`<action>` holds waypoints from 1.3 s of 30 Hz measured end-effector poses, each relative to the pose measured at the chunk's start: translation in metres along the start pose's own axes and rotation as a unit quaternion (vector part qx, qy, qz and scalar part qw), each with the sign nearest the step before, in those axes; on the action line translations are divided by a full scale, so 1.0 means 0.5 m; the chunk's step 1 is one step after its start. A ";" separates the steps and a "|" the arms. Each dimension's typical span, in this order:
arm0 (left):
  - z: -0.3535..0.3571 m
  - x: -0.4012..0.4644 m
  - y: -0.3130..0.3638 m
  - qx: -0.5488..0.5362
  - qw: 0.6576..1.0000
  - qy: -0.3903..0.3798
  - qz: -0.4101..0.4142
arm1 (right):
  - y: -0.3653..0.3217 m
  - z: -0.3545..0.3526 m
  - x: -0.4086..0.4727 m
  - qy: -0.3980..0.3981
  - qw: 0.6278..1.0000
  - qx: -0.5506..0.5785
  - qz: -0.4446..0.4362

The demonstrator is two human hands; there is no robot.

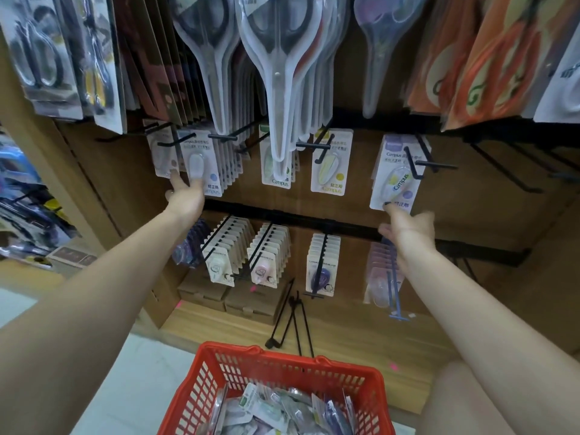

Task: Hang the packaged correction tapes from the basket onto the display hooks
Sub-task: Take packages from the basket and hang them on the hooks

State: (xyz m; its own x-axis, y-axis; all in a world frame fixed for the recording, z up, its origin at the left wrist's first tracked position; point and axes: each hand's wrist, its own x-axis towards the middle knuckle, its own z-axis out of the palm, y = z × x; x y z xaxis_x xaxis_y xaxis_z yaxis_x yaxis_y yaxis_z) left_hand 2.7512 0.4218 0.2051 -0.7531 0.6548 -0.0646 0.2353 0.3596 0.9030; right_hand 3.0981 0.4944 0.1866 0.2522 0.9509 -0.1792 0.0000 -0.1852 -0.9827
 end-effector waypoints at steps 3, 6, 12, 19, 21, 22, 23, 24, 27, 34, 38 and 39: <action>0.010 -0.077 -0.049 0.004 0.999 0.018 0.036 | 0.019 -0.021 -0.055 0.013 0.999 0.007 -0.047; 0.038 -0.171 -0.145 0.035 0.993 0.022 0.108 | 0.058 -0.030 -0.134 0.018 0.994 0.016 -0.111; 0.136 -0.373 -0.375 0.133 0.965 -0.120 0.191 | 0.293 -0.022 -0.279 -0.154 0.972 -0.090 -0.155; 0.176 -0.449 -0.629 0.401 0.853 -0.329 0.058 | 0.633 -0.048 -0.290 -0.326 0.853 -0.405 0.053; 0.183 -0.464 -0.694 0.442 0.805 -0.394 0.028 | 0.702 -0.068 -0.293 -0.396 0.776 -0.484 0.082; 0.188 -0.474 -0.722 0.452 0.789 -0.416 0.015 | 0.732 -0.079 -0.296 -0.430 0.731 -0.521 0.093; 0.196 -0.484 -0.751 0.457 0.778 -0.432 0.002 | 0.761 -0.091 -0.299 -0.457 0.687 -0.556 0.104; 0.204 -0.493 -0.777 0.459 0.771 -0.441 -0.010 | 0.790 -0.102 -0.301 -0.476 0.650 -0.581 0.113; 0.222 -0.508 -0.835 0.449 0.782 -0.431 -0.035 | 0.855 -0.121 -0.313 -0.500 0.596 -0.614 0.135; 0.236 -0.497 -0.901 0.366 0.849 -0.378 -0.053 | 0.914 -0.120 -0.306 -0.516 0.569 -0.630 0.118; 0.245 -0.491 -0.911 0.354 0.858 -0.370 -0.044 | 0.934 -0.132 -0.288 -0.516 0.544 -0.648 0.133; 0.249 -0.487 -0.911 0.355 0.859 -0.366 -0.043 | 0.936 -0.132 -0.283 -0.514 0.546 -0.647 0.140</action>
State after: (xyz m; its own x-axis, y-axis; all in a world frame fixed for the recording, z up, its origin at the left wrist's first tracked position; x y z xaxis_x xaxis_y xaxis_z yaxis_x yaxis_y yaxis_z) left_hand 2.9040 0.1815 -0.2435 -0.2596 0.7551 -0.6020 0.7101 0.5717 0.4110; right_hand 3.1263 0.2567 -0.2450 -0.2590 0.3550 -0.8983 0.9516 0.2530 -0.1744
